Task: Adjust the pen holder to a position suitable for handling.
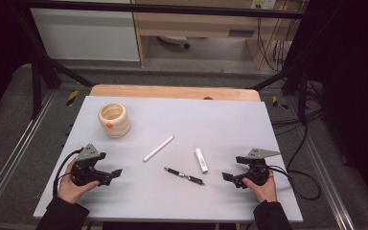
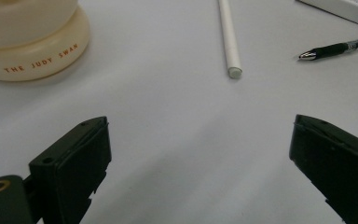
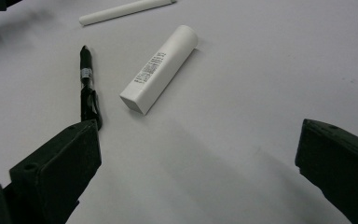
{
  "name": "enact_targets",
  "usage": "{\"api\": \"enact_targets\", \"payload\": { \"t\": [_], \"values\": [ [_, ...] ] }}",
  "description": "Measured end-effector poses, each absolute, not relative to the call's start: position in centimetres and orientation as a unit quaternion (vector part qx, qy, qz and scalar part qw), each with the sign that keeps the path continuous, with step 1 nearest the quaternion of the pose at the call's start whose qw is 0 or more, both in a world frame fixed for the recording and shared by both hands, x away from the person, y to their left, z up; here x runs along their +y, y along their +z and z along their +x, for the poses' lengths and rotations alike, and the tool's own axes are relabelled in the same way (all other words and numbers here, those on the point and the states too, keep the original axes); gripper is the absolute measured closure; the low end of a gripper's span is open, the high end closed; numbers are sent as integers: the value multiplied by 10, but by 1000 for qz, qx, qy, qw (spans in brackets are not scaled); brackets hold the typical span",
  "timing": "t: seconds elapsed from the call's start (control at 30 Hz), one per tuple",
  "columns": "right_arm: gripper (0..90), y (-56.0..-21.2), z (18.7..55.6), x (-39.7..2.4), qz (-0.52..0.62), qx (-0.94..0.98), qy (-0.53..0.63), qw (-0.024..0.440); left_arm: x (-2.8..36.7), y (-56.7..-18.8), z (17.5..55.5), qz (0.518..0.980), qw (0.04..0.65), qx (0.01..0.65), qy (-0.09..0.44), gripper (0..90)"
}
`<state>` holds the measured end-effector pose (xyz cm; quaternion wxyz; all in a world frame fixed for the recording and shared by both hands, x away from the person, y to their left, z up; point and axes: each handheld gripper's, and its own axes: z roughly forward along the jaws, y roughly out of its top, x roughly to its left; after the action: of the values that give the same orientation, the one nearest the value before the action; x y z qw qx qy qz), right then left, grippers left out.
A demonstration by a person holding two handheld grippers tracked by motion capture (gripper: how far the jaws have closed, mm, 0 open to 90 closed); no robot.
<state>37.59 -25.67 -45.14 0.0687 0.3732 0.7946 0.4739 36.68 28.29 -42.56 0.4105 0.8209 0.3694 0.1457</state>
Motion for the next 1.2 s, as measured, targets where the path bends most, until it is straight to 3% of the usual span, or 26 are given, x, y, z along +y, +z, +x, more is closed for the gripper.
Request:
{"api": "enact_targets", "payload": {
  "t": [1.2],
  "values": [
    [8,-451,376,-257,373,796,471,69,272,-386,401,843,373,343,183,81]
  ]
}}
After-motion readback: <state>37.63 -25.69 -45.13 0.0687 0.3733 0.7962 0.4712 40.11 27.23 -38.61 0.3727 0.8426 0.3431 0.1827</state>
